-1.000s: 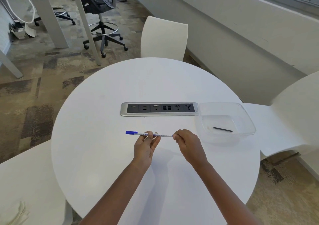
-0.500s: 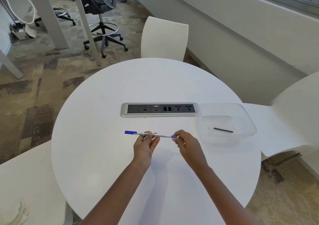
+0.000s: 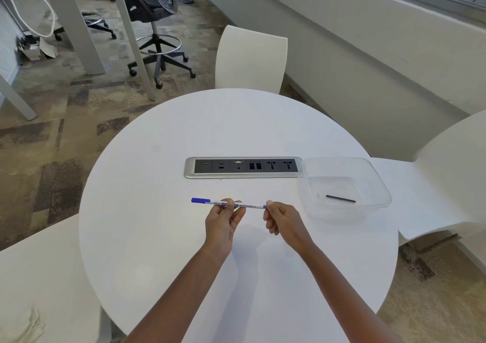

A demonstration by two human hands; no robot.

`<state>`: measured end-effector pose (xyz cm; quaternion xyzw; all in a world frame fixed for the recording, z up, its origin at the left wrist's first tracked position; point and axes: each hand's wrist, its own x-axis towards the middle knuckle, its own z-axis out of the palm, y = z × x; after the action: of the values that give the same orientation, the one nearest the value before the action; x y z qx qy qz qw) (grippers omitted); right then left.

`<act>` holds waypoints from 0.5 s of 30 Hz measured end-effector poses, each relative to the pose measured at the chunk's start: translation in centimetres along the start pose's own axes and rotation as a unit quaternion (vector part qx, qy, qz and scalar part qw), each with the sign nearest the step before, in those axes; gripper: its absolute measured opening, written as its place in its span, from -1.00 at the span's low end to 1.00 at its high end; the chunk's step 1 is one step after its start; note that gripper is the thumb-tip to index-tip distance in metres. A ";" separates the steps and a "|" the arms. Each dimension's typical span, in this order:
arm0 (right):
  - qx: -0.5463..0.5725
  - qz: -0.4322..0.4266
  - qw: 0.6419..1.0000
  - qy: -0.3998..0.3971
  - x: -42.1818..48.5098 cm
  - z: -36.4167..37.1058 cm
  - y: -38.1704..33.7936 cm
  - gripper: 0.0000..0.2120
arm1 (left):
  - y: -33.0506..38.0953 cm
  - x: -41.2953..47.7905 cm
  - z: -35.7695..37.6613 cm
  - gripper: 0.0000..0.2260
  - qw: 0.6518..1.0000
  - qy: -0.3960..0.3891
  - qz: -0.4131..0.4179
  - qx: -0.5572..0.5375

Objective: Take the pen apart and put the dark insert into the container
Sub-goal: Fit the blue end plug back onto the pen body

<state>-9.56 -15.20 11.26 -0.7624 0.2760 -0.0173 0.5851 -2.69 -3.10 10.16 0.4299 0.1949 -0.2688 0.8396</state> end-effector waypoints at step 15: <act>-0.112 -0.070 0.991 0.036 0.1 -0.1 0.4 -0.67 | -0.1 0.2 -0.2 -0.85 1.000 -0.007 0.006 0.003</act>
<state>-9.67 -15.35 10.91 -0.8395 0.2427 -0.0546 0.4831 -2.64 -3.03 9.88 0.4322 0.1858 -0.2670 0.8411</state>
